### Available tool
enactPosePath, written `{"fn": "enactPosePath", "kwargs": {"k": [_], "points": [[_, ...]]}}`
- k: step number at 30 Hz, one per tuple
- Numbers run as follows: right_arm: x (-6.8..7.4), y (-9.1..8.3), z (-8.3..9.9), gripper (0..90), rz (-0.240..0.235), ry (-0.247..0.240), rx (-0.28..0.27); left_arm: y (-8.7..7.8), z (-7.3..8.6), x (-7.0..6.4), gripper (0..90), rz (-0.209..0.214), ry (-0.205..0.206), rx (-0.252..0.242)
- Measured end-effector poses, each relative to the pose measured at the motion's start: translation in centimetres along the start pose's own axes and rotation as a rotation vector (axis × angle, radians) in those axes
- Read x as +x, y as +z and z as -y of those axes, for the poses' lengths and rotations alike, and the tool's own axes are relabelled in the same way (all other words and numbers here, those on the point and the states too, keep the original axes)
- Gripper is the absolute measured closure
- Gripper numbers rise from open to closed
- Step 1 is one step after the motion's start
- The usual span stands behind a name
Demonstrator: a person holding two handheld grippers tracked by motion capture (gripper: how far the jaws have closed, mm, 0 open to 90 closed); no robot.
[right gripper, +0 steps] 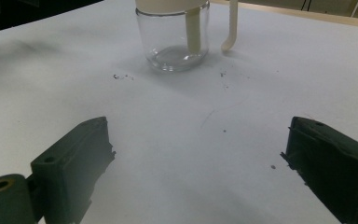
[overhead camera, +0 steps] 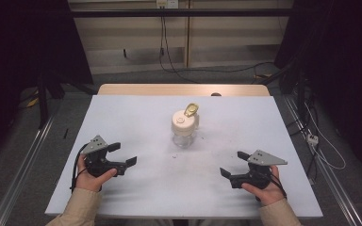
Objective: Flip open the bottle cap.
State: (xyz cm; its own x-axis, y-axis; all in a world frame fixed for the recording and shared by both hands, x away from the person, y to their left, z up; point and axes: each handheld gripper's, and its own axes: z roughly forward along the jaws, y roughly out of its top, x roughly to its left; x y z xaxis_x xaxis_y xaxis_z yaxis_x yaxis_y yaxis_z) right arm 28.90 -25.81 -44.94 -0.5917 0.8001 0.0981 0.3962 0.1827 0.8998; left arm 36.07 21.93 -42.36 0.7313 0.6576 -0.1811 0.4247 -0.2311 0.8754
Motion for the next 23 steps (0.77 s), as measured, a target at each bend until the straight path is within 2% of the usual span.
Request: {"fn": "enactPosePath", "kwargs": {"k": [16,23], "points": [[-0.5,-0.9,0.8,6.2,0.019,0.0,0.008,-0.8,1.0,0.4,6.3,-0.014,-0.001,0.01],[-0.5,-0.8,0.8,8.5,0.006,-0.004,0.019,-0.8,1.2,0.6,6.3,-0.028,-0.007,0.01]]}}
